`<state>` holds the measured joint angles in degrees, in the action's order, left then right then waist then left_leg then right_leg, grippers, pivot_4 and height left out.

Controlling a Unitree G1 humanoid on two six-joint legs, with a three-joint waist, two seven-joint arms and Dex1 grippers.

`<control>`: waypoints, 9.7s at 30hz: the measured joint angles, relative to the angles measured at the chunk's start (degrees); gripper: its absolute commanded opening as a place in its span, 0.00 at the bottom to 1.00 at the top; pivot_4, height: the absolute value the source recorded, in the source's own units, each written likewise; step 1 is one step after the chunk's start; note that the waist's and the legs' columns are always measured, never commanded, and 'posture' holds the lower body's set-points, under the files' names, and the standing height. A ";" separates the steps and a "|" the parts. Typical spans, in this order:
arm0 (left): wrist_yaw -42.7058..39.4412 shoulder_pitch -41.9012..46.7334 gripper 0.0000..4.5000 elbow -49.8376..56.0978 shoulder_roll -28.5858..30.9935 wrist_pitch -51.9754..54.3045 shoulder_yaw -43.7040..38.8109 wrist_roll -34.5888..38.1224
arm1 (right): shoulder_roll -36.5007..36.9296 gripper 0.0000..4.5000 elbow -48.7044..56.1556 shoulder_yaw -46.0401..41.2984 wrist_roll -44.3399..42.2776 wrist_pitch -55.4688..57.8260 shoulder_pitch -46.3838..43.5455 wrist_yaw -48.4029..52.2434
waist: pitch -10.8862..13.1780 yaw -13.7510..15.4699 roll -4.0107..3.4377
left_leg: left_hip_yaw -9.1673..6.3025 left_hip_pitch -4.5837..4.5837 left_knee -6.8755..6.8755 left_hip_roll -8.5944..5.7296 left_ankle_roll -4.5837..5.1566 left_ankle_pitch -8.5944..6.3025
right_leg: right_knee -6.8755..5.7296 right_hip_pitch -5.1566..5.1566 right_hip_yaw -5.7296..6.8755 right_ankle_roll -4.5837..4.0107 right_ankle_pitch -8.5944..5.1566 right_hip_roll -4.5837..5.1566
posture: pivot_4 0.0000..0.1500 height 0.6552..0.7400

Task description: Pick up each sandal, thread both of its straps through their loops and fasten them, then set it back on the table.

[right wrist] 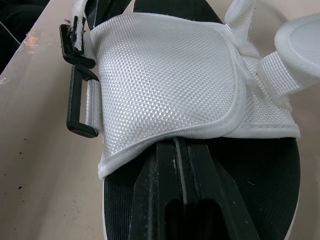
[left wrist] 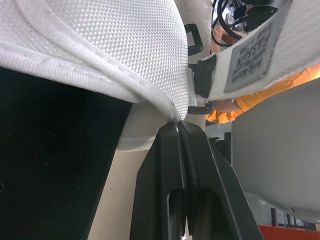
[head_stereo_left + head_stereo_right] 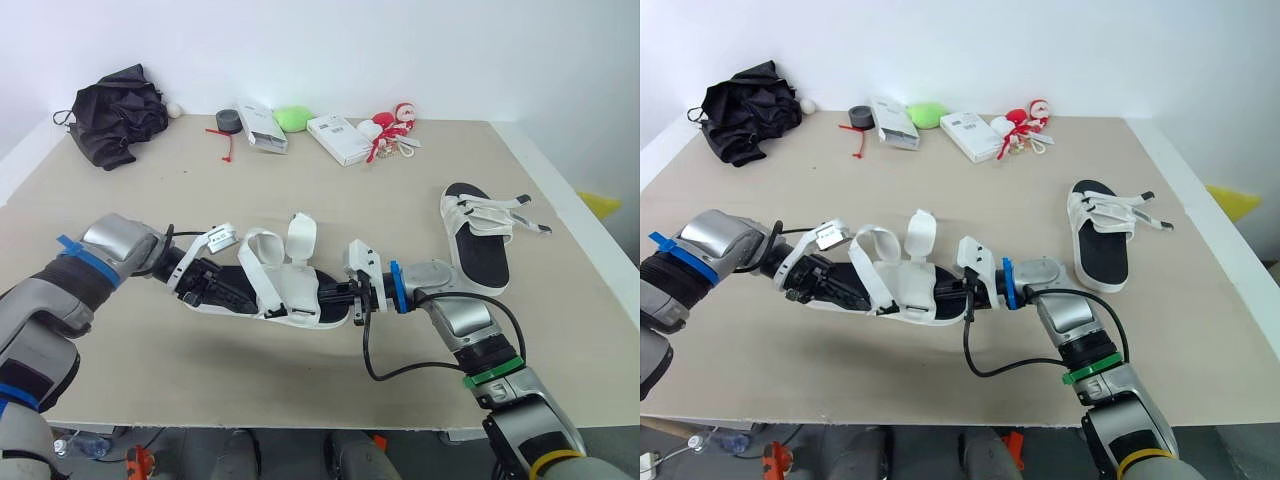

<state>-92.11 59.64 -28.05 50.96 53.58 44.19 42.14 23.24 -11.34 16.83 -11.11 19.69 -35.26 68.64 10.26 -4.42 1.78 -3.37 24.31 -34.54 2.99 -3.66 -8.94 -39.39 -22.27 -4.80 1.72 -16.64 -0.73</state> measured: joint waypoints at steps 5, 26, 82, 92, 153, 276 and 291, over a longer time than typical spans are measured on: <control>0.04 -0.93 0.26 0.58 0.24 0.14 -4.64 0.59 | 0.00 0.00 0.02 0.00 0.00 0.01 0.02 -0.05 | 0.00 0.00 0.00 | 0.00 0.00 0.00 0.00 0.00 0.00 | -0.01 -0.01 0.00 0.00 0.00 0.00 | 1.00 0.98; 9.80 -11.53 0.66 8.67 -5.25 9.20 -29.26 3.39 | -0.13 0.00 -1.40 0.25 0.07 -0.33 -0.96 1.02 | -0.01 -0.02 -0.01 | 0.02 -0.04 -0.08 0.02 0.05 0.04 | -0.17 -0.02 -0.02 -0.03 0.02 -0.01 | 1.00 0.98; 8.57 -14.74 0.02 16.35 -8.56 7.93 -28.90 -3.42 | 0.08 0.00 -1.16 0.21 0.06 -0.25 -0.76 0.77 | -0.02 0.12 -0.02 | 0.01 -0.07 -0.07 -0.02 0.02 0.05 | -0.18 0.03 -0.01 -0.02 0.02 0.00 | 1.00 0.98; 0.77 -10.05 0.02 10.59 -8.42 0.19 -22.68 -10.91 | -0.01 0.00 0.13 0.08 0.02 -0.23 0.20 -0.28 | -0.02 0.05 -0.02 | 0.02 -0.07 -0.02 -0.01 0.02 0.05 | -0.18 0.00 -0.02 -0.04 0.01 0.00 | 1.00 0.98; 13.02 -39.07 0.95 31.37 -1.97 -30.55 -35.57 -18.62 | -1.14 0.00 -1.37 0.27 0.11 -0.26 -0.55 1.25 | -0.01 -0.05 0.05 | 0.11 -0.13 0.12 0.11 0.29 0.24 | -0.18 -0.07 -0.10 -0.29 0.12 -0.06 | 1.00 0.98; 29.86 -35.64 0.01 56.75 3.49 16.92 -49.83 25.53 | 1.54 0.00 1.53 2.89 -0.50 7.49 -3.46 -0.09 | 0.16 1.44 -0.02 | 0.21 -0.05 0.14 -0.02 0.06 0.53 | 0.10 -0.15 -0.23 -0.40 0.32 0.06 | 1.00 0.98; 59.87 -18.13 0.32 19.77 -19.36 19.48 -51.00 20.13 | 0.79 0.00 1.11 2.98 -0.42 6.95 -3.56 -0.70 | 0.15 1.36 0.02 | 0.09 0.01 0.10 -0.06 0.01 0.57 | 0.13 -0.10 -0.17 0.10 0.64 0.01 | 1.00 0.98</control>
<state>-32.24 41.50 -8.28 31.60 73.06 -6.81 62.27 24.04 -10.23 19.81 -11.52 26.63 -38.82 67.94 10.42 -3.06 1.80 -3.28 24.32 -34.44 2.93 -3.66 -8.37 -39.26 -22.37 -4.97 1.82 -16.00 -0.72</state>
